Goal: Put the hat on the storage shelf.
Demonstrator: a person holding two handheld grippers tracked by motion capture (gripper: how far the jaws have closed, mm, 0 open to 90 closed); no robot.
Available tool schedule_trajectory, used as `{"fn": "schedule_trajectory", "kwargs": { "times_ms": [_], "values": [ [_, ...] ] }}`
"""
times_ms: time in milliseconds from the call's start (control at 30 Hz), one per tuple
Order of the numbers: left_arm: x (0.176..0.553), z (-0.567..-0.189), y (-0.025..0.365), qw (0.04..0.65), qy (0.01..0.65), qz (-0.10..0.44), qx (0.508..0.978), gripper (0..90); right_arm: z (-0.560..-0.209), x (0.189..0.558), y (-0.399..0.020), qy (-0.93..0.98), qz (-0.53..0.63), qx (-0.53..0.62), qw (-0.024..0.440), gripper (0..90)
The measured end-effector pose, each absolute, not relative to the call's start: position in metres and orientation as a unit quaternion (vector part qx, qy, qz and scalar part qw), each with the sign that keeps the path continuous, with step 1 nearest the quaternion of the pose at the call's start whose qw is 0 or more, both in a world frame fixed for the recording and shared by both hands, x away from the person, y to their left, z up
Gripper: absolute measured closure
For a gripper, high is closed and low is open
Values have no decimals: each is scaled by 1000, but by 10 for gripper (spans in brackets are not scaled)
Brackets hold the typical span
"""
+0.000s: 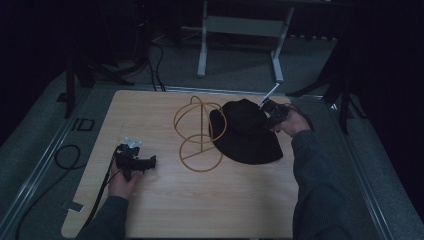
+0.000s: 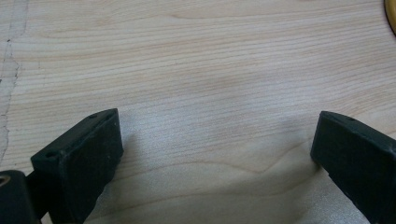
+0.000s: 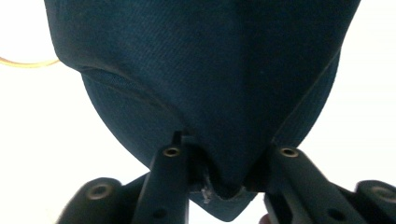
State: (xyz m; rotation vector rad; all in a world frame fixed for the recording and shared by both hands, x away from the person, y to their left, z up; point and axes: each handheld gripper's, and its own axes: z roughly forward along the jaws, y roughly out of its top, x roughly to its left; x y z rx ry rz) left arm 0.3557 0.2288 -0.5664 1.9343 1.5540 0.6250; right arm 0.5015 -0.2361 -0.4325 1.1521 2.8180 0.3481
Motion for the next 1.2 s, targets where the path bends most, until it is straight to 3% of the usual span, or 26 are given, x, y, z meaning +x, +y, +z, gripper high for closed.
{"fn": "schedule_trajectory", "kwargs": {
  "times_ms": [233, 1200],
  "values": [
    [356, -566, 229, 287, 582, 234, 724, 25, -433, 502, -231, 924, 99, 364, 53, 845],
    [356, -566, 229, 287, 582, 234, 724, 24, -404, 488, -239, 927, 139, 337, 89, 856]
  ]
}}
